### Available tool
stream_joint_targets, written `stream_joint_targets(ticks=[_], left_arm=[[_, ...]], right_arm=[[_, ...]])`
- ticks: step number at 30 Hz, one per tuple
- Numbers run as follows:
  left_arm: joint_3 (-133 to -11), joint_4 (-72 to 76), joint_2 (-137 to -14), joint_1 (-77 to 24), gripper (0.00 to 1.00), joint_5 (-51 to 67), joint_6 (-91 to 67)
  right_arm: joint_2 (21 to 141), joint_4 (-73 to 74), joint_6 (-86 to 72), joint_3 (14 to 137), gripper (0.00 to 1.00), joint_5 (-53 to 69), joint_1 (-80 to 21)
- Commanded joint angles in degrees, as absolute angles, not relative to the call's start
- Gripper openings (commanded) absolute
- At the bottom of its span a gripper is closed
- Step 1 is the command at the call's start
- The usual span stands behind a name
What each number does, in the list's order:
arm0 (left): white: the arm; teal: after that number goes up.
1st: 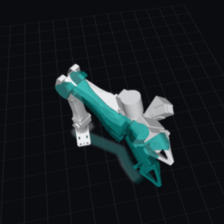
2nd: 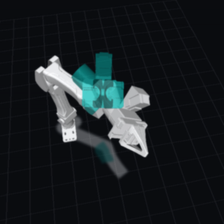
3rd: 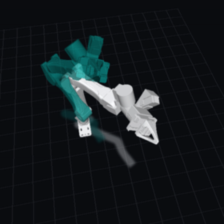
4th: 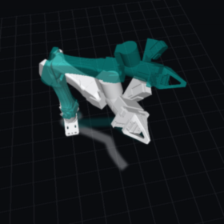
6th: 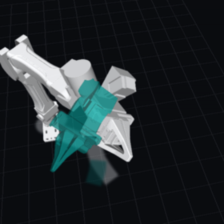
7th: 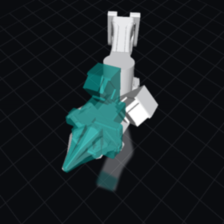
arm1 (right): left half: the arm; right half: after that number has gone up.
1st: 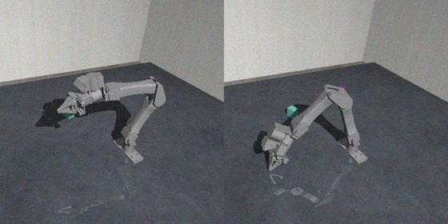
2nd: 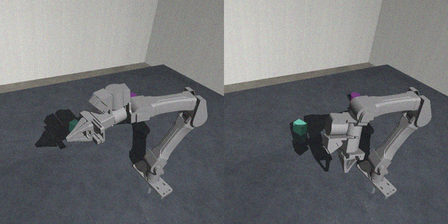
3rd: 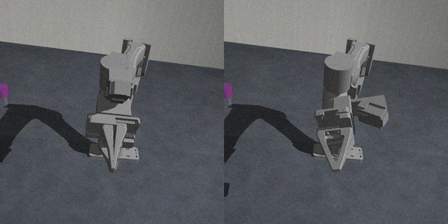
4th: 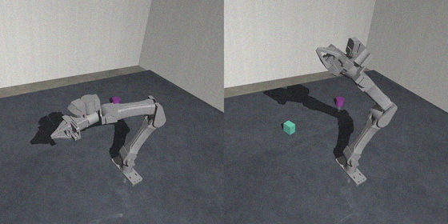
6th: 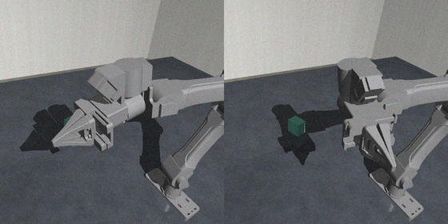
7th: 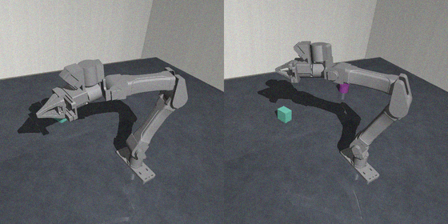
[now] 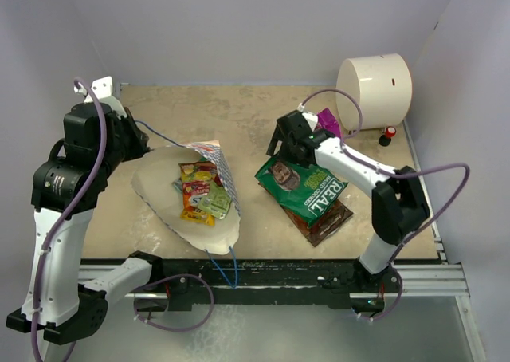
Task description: Take the snacks out of the paper bag
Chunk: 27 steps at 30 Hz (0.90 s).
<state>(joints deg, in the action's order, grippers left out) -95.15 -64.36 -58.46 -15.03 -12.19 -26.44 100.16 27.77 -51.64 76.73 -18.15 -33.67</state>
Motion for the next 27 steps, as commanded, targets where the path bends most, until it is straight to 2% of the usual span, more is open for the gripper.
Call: stream_joint_targets(ticks=[1,3,10,15,17,21,24,27], left_arm=[[-96.7,-62.9,-58.3,-15.0,0.00,-12.1,-27.0],[-96.3,-62.6,-58.3,-15.0,0.00,-11.4,-26.9],[-97.4,-62.8,-59.0,-15.0,0.00,-8.2,-26.1],[-95.8,-61.7,-57.9,-15.0,0.00,-4.8,-25.8],[-95.1,-61.2,-57.4,-15.0,0.00,-3.5,-25.8],[-94.3,-61.3,-56.9,-15.0,0.00,-1.3,-26.6],[-93.8,-61.2,-56.6,-15.0,0.00,1.2,-26.4],[-93.2,-61.2,-56.1,-15.0,0.00,3.3,-26.4]], right_arm=[[90.5,12.8,-43.3,71.2,0.94,-9.4,-33.5],[89.3,7.9,-40.7,68.9,1.00,-6.2,-33.4],[85.0,6.2,-23.3,74.0,1.00,-0.6,-33.5],[74.5,2.5,-12.5,71.0,1.00,11.7,-37.1],[71.2,1.1,-10.8,69.3,1.00,12.5,-42.1],[69.2,-1.5,-2.3,66.9,0.95,9.5,-58.2],[71.8,-6.0,3.6,65.8,0.96,2.7,-69.3],[78.6,-9.1,3.4,68.0,0.89,-7.9,-73.6]])
